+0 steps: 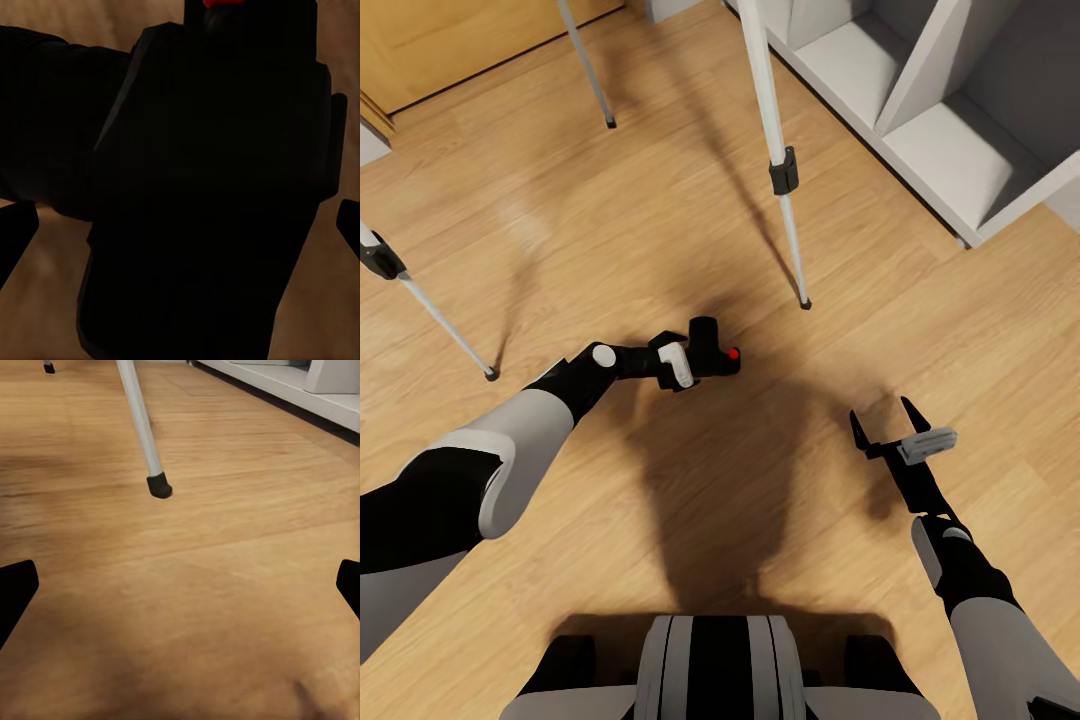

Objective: Attach the digital camera to the camera tripod in the bedroom.

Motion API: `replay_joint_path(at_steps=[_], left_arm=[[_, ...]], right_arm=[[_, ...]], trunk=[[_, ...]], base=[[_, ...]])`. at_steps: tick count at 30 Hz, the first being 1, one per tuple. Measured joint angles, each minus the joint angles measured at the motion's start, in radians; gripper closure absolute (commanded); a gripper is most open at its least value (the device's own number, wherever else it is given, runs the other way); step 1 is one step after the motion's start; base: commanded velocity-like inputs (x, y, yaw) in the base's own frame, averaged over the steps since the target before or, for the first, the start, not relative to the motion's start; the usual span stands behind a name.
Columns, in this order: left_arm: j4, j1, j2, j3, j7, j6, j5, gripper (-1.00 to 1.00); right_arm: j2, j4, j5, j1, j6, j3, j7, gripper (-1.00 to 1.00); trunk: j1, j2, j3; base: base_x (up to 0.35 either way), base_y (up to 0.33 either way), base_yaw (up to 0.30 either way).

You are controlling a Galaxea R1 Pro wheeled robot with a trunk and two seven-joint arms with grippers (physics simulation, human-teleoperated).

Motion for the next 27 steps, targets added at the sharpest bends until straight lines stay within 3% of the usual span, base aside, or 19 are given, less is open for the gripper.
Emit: replay_joint_path(at_steps=[27], left_arm=[[0.000,0.000,0.000,0.000,0.000,0.004,0.000,-1.00]], right_arm=[[0.000,0.000,0.000,0.000,0.000,0.000,0.000,-1.00]], trunk=[[0.000,0.000,0.000]], base=[[0.000,0.000,-0.002]])
